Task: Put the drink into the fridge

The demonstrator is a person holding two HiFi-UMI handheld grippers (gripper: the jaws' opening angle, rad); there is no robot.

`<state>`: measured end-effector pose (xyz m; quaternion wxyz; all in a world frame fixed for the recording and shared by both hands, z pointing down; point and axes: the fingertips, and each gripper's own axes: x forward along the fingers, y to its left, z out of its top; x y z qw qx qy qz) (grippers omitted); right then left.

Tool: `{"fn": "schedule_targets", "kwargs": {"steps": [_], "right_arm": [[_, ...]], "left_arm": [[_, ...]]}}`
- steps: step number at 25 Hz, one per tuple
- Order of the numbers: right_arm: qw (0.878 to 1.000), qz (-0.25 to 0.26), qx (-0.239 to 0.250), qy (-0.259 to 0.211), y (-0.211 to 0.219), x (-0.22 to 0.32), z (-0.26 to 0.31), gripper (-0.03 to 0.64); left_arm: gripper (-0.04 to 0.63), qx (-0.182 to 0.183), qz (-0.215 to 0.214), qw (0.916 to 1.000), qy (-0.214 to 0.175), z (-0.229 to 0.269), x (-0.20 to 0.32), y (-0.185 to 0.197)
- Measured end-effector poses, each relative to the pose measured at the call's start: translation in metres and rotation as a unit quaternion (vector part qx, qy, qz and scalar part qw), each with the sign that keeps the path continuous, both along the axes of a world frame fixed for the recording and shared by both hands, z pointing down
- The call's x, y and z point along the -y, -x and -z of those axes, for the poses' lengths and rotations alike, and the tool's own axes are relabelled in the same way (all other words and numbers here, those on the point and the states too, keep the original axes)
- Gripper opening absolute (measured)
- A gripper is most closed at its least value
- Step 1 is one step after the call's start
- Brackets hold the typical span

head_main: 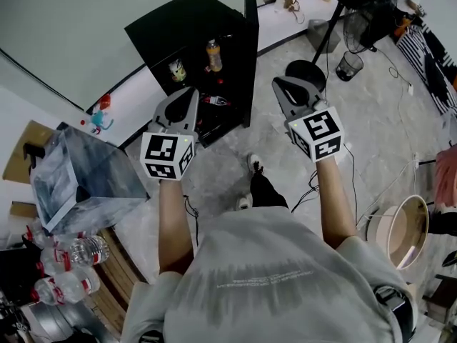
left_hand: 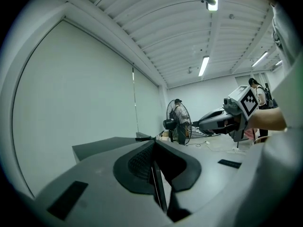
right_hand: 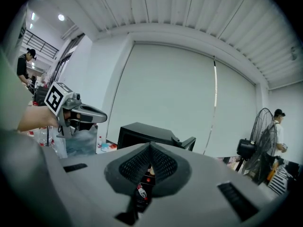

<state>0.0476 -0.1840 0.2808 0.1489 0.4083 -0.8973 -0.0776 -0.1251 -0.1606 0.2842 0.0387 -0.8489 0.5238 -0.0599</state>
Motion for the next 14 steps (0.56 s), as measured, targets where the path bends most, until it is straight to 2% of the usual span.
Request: {"fn": "schedule_targets", "kwargs": {"steps": [14], "right_arm": [[1.0, -0.004, 0.002, 0.013, -0.008, -0.002, -0.011, 0.002]], "left_arm": [[0.014, -0.008, -0.012, 0.9997, 0.022, -0.011, -0.002, -0.01]]}}
